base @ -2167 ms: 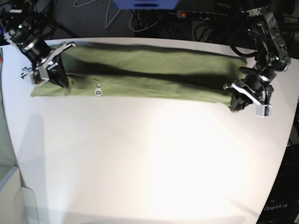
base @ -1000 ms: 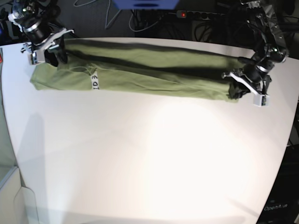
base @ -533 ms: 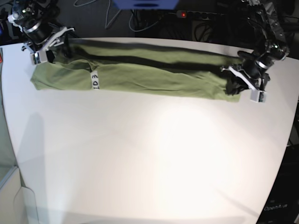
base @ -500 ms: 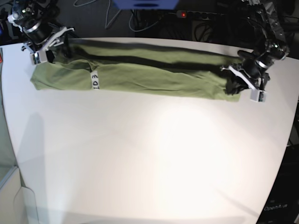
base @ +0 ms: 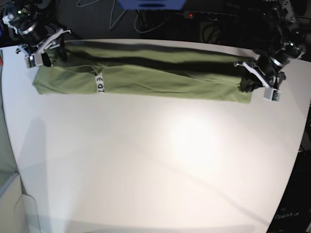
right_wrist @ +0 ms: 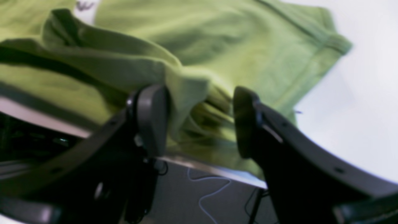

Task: Fold the T-shirt properly

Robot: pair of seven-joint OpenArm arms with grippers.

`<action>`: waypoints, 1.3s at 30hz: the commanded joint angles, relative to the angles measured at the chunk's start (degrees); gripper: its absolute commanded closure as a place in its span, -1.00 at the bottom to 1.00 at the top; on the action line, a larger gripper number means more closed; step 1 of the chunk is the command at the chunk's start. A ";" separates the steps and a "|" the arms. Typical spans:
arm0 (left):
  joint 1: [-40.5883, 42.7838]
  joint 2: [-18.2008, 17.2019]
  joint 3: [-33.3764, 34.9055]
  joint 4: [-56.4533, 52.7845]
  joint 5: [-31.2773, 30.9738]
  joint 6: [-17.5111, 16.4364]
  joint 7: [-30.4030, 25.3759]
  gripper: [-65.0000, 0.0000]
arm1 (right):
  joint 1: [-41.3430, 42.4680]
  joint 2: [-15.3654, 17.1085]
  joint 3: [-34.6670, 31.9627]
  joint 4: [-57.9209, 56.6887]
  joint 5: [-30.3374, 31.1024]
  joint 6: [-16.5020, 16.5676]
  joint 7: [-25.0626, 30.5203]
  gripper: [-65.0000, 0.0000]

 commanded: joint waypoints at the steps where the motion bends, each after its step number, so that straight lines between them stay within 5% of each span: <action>1: 0.01 -0.50 -0.21 0.81 -0.66 -0.17 -1.18 0.88 | -0.30 0.46 0.45 0.89 1.07 0.14 1.25 0.00; 5: -0.25 -0.50 -0.21 0.81 -0.66 -0.17 -1.18 0.49 | -0.21 0.46 0.54 0.97 1.07 0.14 1.25 0.00; 12: 0.01 0.03 -3.47 0.81 -1.10 -1.49 -1.27 -0.98 | -0.04 0.55 1.50 0.97 1.07 0.14 1.25 0.00; 13: 0.01 0.03 -4.26 0.81 -1.10 -2.77 -1.27 -1.00 | 0.14 0.55 2.65 0.97 1.07 0.14 1.25 0.00; 21: -1.66 1.52 -7.86 0.81 -0.57 -2.77 -0.65 -0.87 | 2.25 0.55 12.49 0.71 0.98 0.14 1.34 0.00; 25: -1.83 1.70 -7.42 0.72 -0.57 -2.77 -0.57 -0.18 | 2.25 2.04 13.20 0.62 0.98 0.14 0.81 0.00; 30: -4.12 1.70 -7.86 -2.53 -0.57 -2.77 4.09 0.98 | 2.25 0.63 13.20 -0.70 0.98 0.14 0.72 0.37; 35: -4.91 1.08 -7.95 -6.48 -0.57 -2.77 5.15 0.88 | 3.48 0.81 11.00 -4.39 0.98 0.14 0.72 0.93; 39: -4.73 1.08 -7.95 -6.75 -0.57 -2.77 5.15 0.88 | 3.92 0.90 11.00 -5.80 0.98 0.14 0.72 0.98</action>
